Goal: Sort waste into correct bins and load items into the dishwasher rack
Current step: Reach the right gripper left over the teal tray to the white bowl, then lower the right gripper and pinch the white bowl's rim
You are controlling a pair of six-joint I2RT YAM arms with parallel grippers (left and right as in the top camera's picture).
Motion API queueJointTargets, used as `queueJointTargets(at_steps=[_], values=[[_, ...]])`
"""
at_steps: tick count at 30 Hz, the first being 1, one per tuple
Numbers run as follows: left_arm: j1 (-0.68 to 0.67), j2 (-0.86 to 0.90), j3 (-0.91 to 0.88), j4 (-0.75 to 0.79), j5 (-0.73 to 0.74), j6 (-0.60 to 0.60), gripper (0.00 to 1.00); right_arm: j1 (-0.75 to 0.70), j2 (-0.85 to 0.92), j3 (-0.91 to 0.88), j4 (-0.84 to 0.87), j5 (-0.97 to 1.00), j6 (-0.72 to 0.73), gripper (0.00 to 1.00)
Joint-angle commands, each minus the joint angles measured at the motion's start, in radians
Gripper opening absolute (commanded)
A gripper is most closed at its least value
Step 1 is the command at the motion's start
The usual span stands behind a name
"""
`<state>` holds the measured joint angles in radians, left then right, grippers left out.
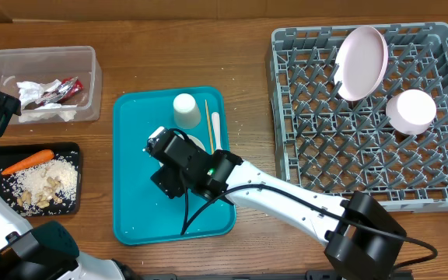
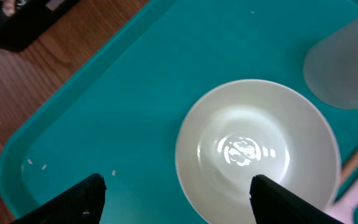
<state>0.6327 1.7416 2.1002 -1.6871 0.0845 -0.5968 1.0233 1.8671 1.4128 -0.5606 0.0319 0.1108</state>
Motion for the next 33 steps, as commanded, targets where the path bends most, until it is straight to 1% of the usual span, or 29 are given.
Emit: queueJointTargets(at_steps=[1,8,14,20,27,30,33], values=[[0.002,0.004,-0.003,-0.002,-0.014,-0.009,1.00,0.002,0.043,0.015,0.022,-0.087,-0.014,0.78],[0.002,0.004,-0.003,-0.001,-0.014,-0.009,1.00,0.001,0.137,0.015,0.029,-0.085,-0.014,0.77],[0.002,0.004,-0.003,-0.001,-0.014,-0.009,1.00,0.000,0.159,0.015,0.037,-0.071,-0.014,0.76],[0.002,0.004,-0.003,-0.001,-0.014,-0.009,1.00,0.000,0.161,0.015,0.035,-0.033,-0.007,0.61],[0.002,0.004,-0.003,-0.002,-0.014,-0.009,1.00,0.000,0.193,0.014,0.031,-0.034,-0.006,0.59],[0.002,0.004,-0.003,-0.002,-0.014,-0.009,1.00,0.000,0.210,0.014,0.029,-0.034,-0.005,0.53],[0.002,0.004,-0.003,-0.001,-0.014,-0.009,1.00,0.000,0.210,0.014,0.031,-0.033,-0.003,0.49]])
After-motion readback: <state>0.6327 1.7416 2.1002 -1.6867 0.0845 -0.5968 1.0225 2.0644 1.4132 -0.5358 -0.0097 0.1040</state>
